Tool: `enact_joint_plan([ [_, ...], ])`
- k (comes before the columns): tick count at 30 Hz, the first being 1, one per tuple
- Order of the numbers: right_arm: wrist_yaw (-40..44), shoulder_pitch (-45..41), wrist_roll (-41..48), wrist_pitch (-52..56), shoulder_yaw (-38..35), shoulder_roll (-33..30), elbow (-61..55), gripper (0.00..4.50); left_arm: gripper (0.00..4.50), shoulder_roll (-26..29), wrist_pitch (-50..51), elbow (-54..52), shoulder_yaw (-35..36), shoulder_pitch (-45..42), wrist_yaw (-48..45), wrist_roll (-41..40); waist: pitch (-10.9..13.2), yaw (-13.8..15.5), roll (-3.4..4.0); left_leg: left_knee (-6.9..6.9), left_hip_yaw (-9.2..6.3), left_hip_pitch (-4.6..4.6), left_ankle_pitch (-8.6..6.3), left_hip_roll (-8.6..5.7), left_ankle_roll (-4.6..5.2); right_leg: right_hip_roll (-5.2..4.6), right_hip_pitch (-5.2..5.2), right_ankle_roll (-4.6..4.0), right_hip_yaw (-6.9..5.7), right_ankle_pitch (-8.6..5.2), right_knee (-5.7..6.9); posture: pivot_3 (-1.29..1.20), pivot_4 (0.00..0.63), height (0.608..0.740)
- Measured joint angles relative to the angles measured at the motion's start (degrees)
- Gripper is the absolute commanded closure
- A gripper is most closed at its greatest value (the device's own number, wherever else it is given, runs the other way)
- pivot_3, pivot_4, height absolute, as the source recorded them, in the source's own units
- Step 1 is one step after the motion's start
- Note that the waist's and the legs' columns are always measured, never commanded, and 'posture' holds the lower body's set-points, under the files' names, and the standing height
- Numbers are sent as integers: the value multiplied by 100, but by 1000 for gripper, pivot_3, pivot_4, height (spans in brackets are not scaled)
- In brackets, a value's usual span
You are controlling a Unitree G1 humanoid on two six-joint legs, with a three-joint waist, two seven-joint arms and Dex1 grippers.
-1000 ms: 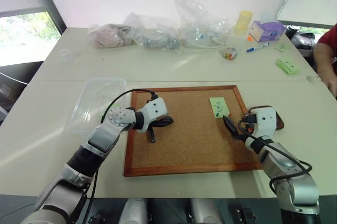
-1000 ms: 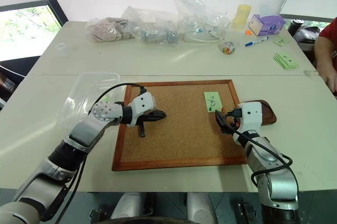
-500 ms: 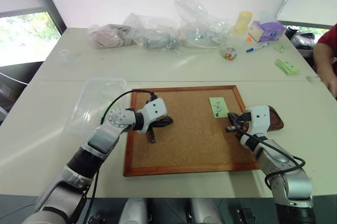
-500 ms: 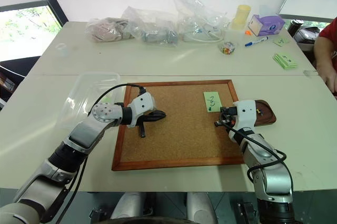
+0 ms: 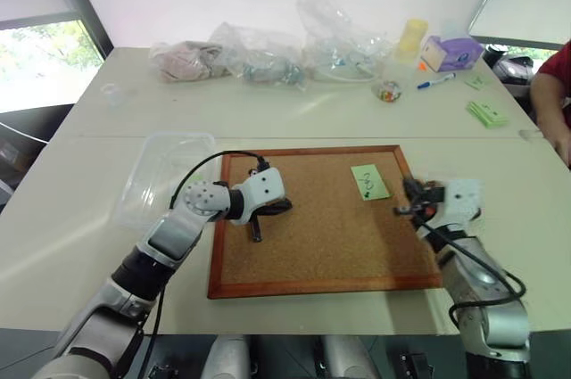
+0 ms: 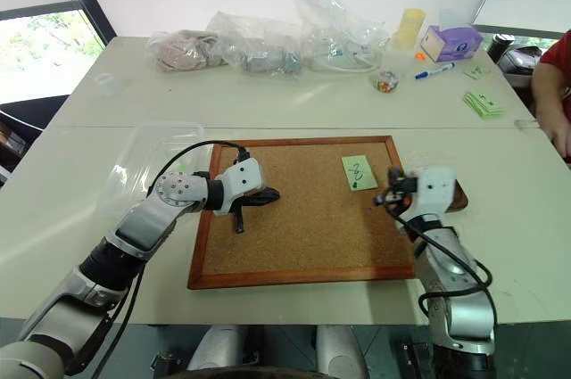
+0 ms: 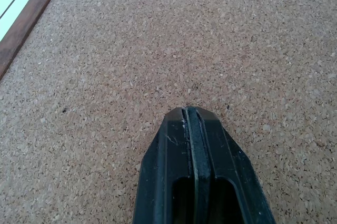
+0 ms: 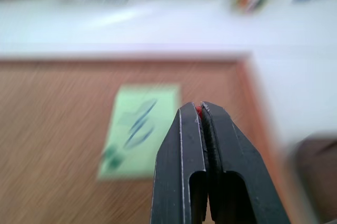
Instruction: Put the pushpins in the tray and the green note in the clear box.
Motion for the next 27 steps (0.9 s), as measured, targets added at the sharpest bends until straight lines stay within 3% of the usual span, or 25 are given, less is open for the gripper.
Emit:
enact_joint_plan([
  [11,-615,-13,-257,-18,-465,4,107,4471,4500,-12,0,41,3,-32,-73,74,-4,2,2,0,-4,11,1,3,-1,15,9,-2,13,-1,2,0,150,737],
  [27,-929,-292,-274,1006,-628,58,707,4471,4500,-75,-16,80,8,-34,-78,129,-9,16,8,1,-4,18,1,3,-2,17,17,-1,15,0,4,0,150,737],
])
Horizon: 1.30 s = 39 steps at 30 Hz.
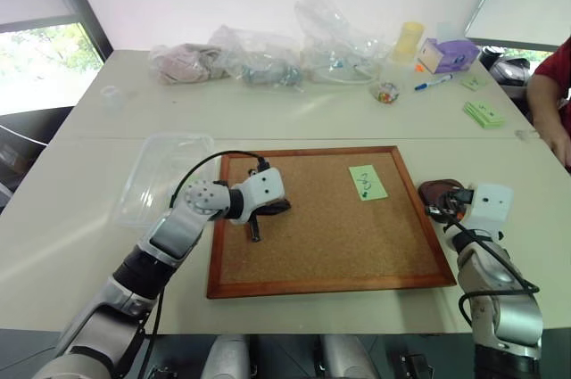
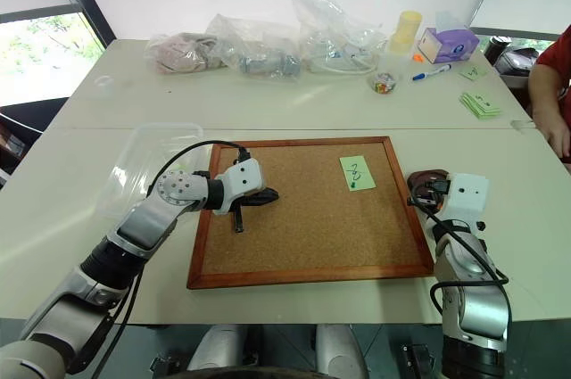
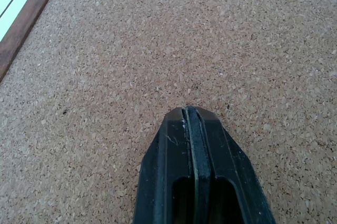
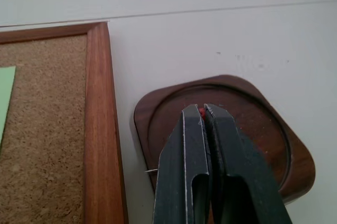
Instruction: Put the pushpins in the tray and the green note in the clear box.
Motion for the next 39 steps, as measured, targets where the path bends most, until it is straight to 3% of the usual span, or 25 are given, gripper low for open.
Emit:
enact_joint_plan([
  [3,13,-57,12,54,-9,-14,91,4471,4500,-15,-3,8,-1,1,9,3,-1,7,0,0,0,6,0,0,0,0,7,0,0,0,0,0,150,737],
  [5,35,-70,10,51,-10,-53,129,3934,4500,-18,-2,6,-1,9,24,5,-1,6,-1,0,0,10,0,0,0,0,12,0,0,0,0,0,150,737],
  [8,39,-73,11,73,-13,-67,208,2759,4500,-23,0,4,-1,25,47,8,-1,3,-1,-1,-1,33,0,0,0,0,32,0,0,-1,-1,0,150,737],
  [13,58,-69,19,78,-17,-67,230,212,4500,-55,9,0,0,43,107,13,0,2,-1,-3,-1,64,-1,2,1,-1,61,-4,0,-3,-1,0,150,737],
  [14,59,-69,20,78,-18,-67,231,40,4500,-57,9,-4,2,49,119,13,0,3,-1,-3,-1,64,-1,2,0,-1,62,-4,1,-4,-1,0,150,737],
  [31,-8,-72,143,-335,-249,91,121,40,4500,-62,17,-31,3,64,143,15,0,4,-1,-3,-1,64,-1,3,0,-3,62,-3,2,-3,-1,0,150,737],
  [39,-158,-370,1418,-462,-973,611,-225,40,4500,-68,17,-41,4,71,147,15,0,2,-1,-3,-3,65,-1,4,0,-6,64,-2,1,-2,-1,0,150,737],
])
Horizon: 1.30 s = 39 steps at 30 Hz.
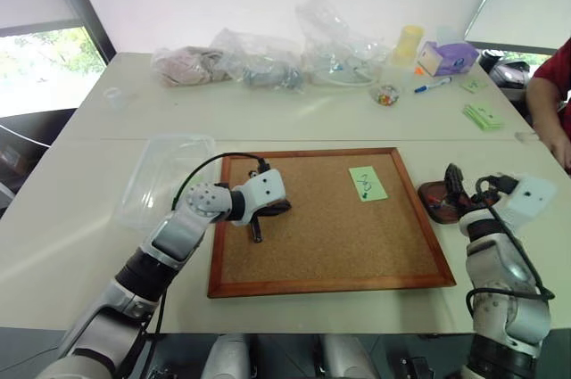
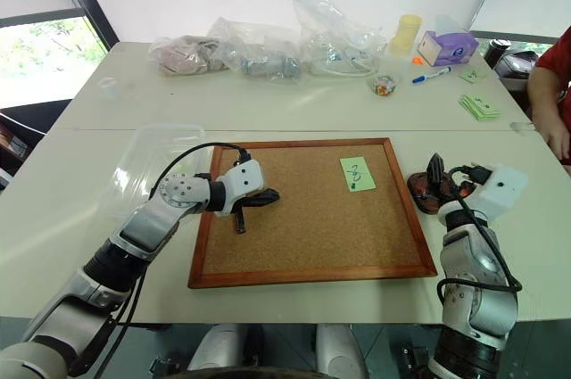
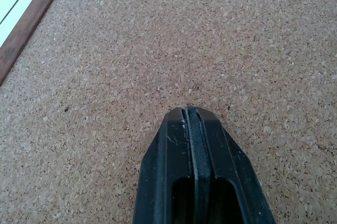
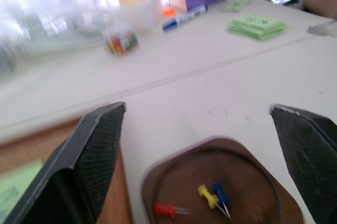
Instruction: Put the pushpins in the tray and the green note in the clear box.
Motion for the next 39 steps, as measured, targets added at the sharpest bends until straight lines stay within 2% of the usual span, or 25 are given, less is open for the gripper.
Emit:
enact_joint_plan([
  [4,3,108,120,46,-7,-98,-2,40,4500,0,0,-10,2,13,5,0,0,-1,0,0,0,0,0,-1,0,-3,0,-4,0,-2,0,0,150,737],
  [8,750,663,-390,-81,991,-768,-405,40,4500,16,9,-32,37,46,0,5,0,-24,2,-3,2,3,0,-1,0,-4,0,-16,0,-9,0,0,150,737],
  [13,1316,663,-515,-114,2026,-814,-782,40,4500,-23,13,-34,29,42,4,30,0,-6,-2,-3,1,2,0,-2,0,-2,1,-16,-1,-9,-2,0,150,737],
  [21,1672,351,-631,-94,2482,-828,-474,40,4500,-23,11,-30,31,35,-14,38,0,-2,-3,-3,1,1,0,-2,1,-3,1,-16,-2,-9,-5,0,150,737],
  [33,1945,285,-703,59,2534,-898,146,40,4500,-23,28,-54,31,43,2,40,0,-3,-3,-3,1,1,0,-2,0,-4,1,-16,-2,-9,-5,0,150,737],
  [36,1947,283,-712,108,2539,-892,229,817,4500,-23,31,-63,31,47,7,40,0,-3,-3,-3,2,1,0,-2,0,-5,1,-16,-2,-9,-5,0,150,737],
  [39,1901,275,-754,234,2547,-887,423,2307,4500,-23,32,-64,31,47,8,40,0,-3,-3,-3,1,1,-1,-2,0,-6,1,-16,-2,-9,-5,0,150,737],
])
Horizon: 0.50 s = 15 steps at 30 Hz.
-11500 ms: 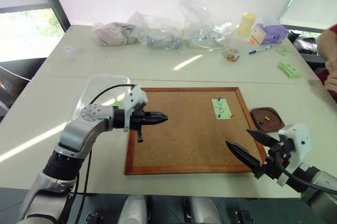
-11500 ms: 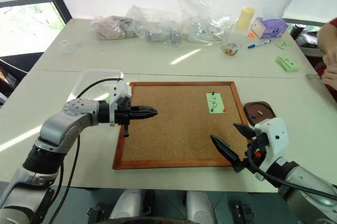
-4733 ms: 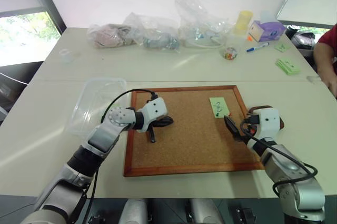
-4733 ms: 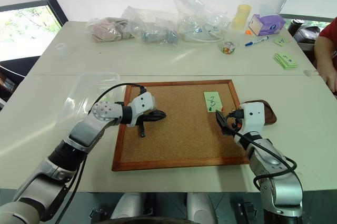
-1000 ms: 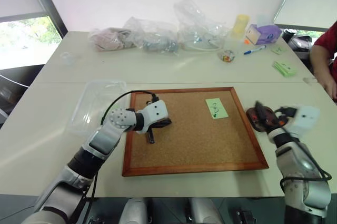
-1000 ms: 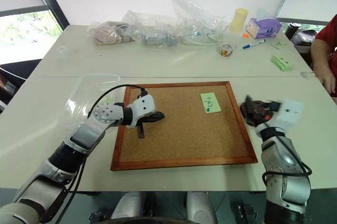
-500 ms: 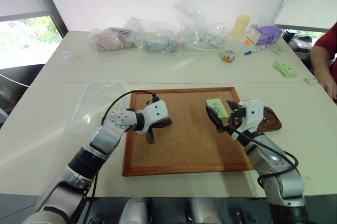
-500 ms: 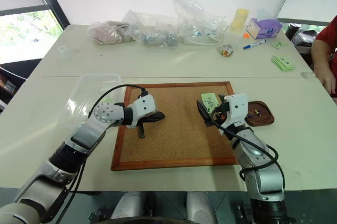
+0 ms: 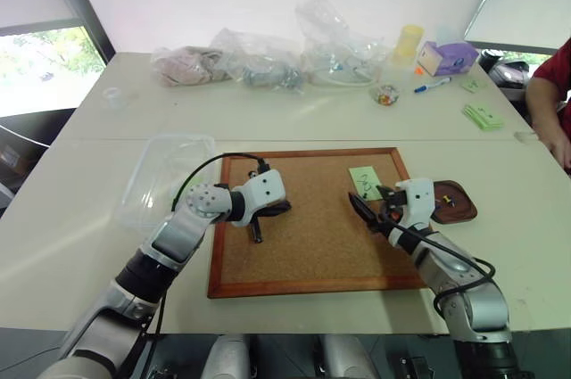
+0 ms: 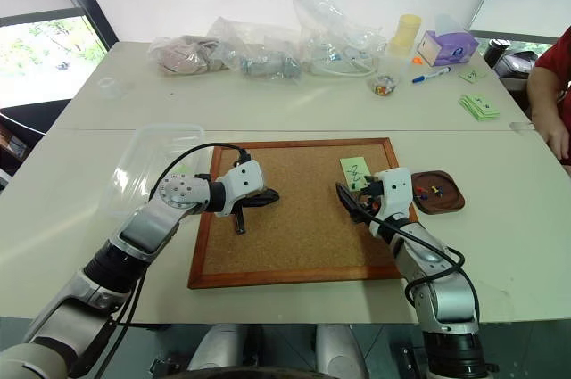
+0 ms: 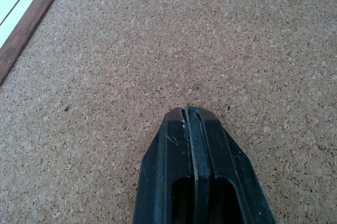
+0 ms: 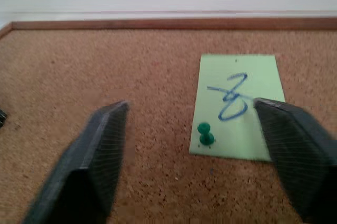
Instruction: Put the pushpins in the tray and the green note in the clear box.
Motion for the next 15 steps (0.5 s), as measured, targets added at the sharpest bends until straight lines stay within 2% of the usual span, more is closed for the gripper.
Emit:
enact_joint_plan([
  [4,-29,-88,-43,60,-3,17,87,4385,4500,7,7,-7,3,2,-1,1,0,-6,0,0,0,1,0,0,0,-3,0,0,-1,0,0,0,150,737],
  [15,-35,-61,-47,47,-31,64,75,4453,4500,7,11,-5,2,0,-9,2,-1,-6,-1,0,0,1,0,0,0,-7,0,1,-4,1,1,0,150,737],
])
